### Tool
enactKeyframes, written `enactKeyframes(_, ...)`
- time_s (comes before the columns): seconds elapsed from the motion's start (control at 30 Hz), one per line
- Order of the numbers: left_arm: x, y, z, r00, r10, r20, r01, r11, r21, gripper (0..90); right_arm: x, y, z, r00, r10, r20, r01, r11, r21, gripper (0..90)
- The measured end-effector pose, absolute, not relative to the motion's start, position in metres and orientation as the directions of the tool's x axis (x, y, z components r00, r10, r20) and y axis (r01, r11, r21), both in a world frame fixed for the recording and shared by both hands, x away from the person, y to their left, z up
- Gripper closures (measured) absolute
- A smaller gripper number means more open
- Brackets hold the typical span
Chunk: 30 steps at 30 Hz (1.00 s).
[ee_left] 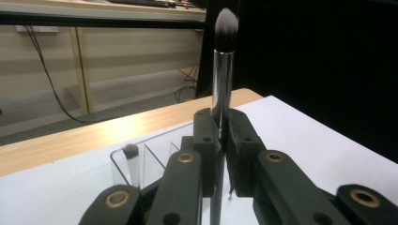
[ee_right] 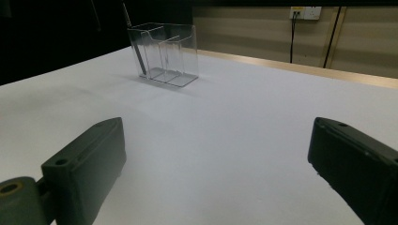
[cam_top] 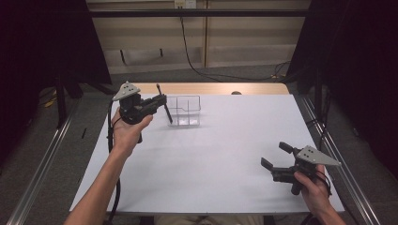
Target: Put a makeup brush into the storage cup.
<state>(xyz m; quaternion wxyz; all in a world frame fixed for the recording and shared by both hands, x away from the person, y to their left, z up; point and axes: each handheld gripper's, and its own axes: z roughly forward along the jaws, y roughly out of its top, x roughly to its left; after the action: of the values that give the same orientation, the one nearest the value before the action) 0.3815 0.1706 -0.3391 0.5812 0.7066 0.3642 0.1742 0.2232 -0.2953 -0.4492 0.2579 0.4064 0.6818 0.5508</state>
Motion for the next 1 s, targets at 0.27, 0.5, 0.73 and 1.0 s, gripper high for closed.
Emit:
enactKeyframes(0.27,0.393,0.166,-0.334,0.66,0.733,-0.167,0.297,-0.049,0.954,83.9,0.224,-0.294,-0.45,-0.542,0.835,0.094,0.275,0.07,0.959,4.0)
enactKeyframes(0.5,0.406,0.158,-0.34,0.638,0.751,-0.171,0.305,-0.042,0.951,83.9,0.224,-0.294,-0.449,-0.546,0.832,0.092,0.273,0.074,0.959,4.0)
enactKeyframes(0.73,0.421,0.154,-0.342,0.619,0.768,-0.165,0.307,-0.043,0.951,83.9,0.224,-0.293,-0.45,-0.552,0.829,0.092,0.274,0.075,0.959,4.0)
enactKeyframes(1.0,0.436,0.155,-0.346,0.597,0.786,-0.162,0.317,-0.045,0.947,83.9,0.224,-0.294,-0.45,-0.555,0.826,0.096,0.275,0.073,0.959,4.0)
